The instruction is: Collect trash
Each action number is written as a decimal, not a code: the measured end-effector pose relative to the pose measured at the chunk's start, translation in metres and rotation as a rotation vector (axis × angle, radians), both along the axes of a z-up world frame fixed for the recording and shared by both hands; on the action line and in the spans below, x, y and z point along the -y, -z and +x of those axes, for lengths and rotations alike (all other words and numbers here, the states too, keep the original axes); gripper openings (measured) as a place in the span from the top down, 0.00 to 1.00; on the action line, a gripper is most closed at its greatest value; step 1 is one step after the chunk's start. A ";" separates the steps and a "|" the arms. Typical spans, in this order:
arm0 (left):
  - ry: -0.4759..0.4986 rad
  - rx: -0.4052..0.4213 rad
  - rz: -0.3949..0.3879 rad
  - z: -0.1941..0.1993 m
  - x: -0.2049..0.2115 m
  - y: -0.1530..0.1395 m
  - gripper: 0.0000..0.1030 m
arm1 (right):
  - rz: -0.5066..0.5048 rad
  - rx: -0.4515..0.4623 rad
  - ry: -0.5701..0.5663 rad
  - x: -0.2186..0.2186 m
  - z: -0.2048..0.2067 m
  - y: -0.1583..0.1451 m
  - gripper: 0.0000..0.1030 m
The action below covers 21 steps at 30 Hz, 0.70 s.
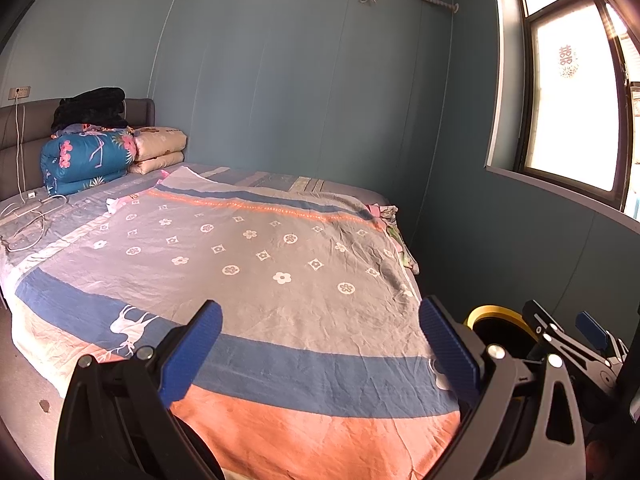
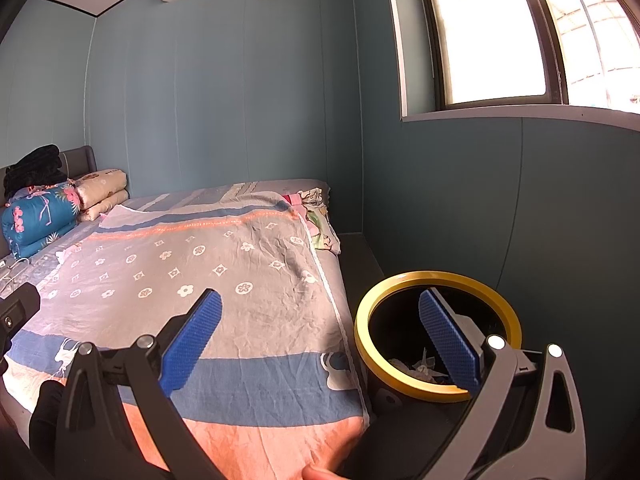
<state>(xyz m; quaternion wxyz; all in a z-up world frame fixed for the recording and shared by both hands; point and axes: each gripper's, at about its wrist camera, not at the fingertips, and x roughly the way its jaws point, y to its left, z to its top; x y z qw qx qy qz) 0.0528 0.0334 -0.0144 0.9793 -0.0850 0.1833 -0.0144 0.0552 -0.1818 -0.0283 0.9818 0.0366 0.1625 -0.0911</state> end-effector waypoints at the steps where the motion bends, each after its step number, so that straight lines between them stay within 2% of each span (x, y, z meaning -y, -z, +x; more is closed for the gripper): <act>1: -0.001 -0.001 0.001 -0.001 0.000 0.000 0.08 | 0.000 0.000 0.000 0.000 0.000 0.000 0.08; 21: 0.007 -0.029 -0.023 0.004 0.004 0.004 0.08 | 0.020 -0.026 0.000 0.002 0.002 0.003 0.08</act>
